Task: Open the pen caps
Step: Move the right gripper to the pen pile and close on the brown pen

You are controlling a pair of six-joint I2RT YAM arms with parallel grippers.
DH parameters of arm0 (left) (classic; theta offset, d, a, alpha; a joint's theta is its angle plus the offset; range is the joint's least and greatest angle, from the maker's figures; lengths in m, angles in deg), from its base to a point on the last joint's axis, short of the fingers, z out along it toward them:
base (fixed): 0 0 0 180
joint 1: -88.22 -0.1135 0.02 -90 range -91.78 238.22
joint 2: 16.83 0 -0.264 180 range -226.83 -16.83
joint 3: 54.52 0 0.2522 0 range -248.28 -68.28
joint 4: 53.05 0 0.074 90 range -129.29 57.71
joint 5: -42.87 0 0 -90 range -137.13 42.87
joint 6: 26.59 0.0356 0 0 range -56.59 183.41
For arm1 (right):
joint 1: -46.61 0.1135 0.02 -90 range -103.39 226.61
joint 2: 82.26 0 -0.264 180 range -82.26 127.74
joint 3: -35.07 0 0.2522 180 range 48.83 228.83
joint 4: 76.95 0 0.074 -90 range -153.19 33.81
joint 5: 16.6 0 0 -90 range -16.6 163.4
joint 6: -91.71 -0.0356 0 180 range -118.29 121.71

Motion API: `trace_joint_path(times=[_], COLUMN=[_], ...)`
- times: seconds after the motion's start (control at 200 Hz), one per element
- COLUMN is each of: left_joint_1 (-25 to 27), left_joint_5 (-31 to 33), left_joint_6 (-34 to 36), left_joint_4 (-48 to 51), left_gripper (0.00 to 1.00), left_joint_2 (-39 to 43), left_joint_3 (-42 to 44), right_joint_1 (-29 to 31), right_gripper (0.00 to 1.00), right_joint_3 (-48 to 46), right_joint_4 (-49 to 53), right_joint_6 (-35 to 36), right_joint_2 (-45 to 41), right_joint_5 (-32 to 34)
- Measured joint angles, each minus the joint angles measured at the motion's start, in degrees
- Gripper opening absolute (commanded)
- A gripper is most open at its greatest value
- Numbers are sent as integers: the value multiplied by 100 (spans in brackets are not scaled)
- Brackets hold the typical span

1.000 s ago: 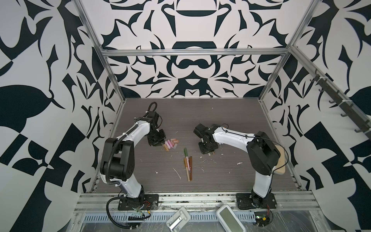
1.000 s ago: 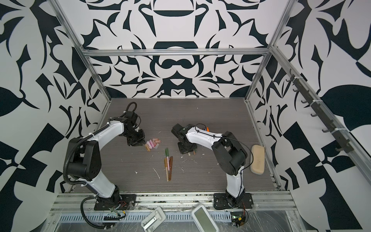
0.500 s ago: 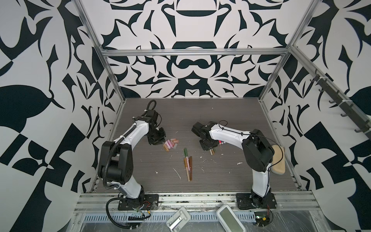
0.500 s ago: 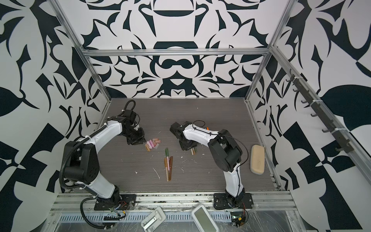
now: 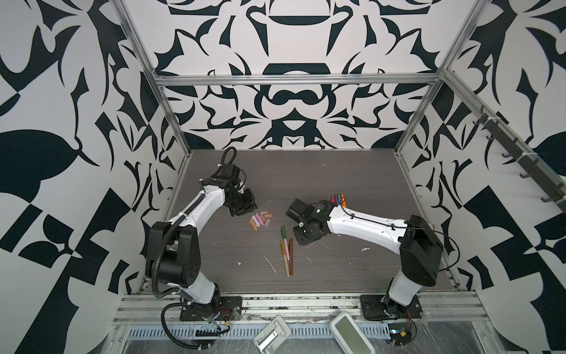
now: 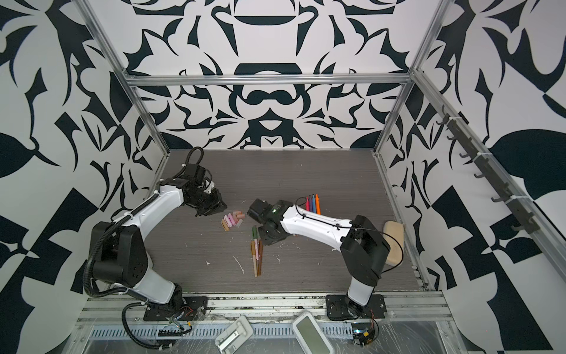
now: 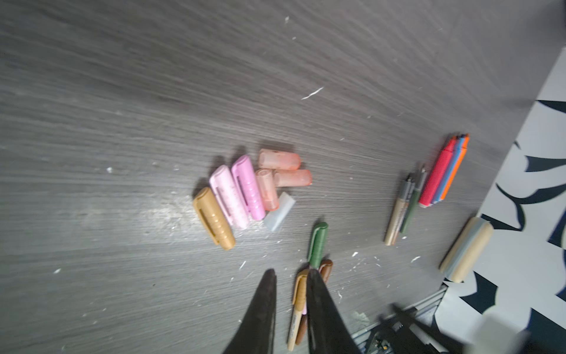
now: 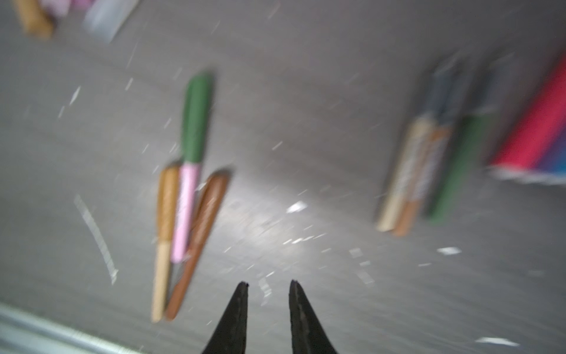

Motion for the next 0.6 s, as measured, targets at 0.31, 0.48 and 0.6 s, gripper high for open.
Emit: trace_joint_path(times=[0.31, 0.48, 0.6], left_joint_1=[0, 0, 0], left_joint_5=[-177, -245, -254], left_joint_6=[-92, -94, -92], left_joint_4=[-223, -254, -236], left_gripper=[21, 21, 21], left_joint_2=[4, 2, 4], left_joint_3=[4, 105, 160], right_joint_1=[994, 1058, 1086], right_gripper=[27, 29, 30], right_joint_3=[-863, -872, -872], right_joint_4=[-920, -1198, -1263], right_joint_6=[-1421, -1762, -1862], right_joint_2=[267, 273, 273], right_joint_5=[-564, -579, -573])
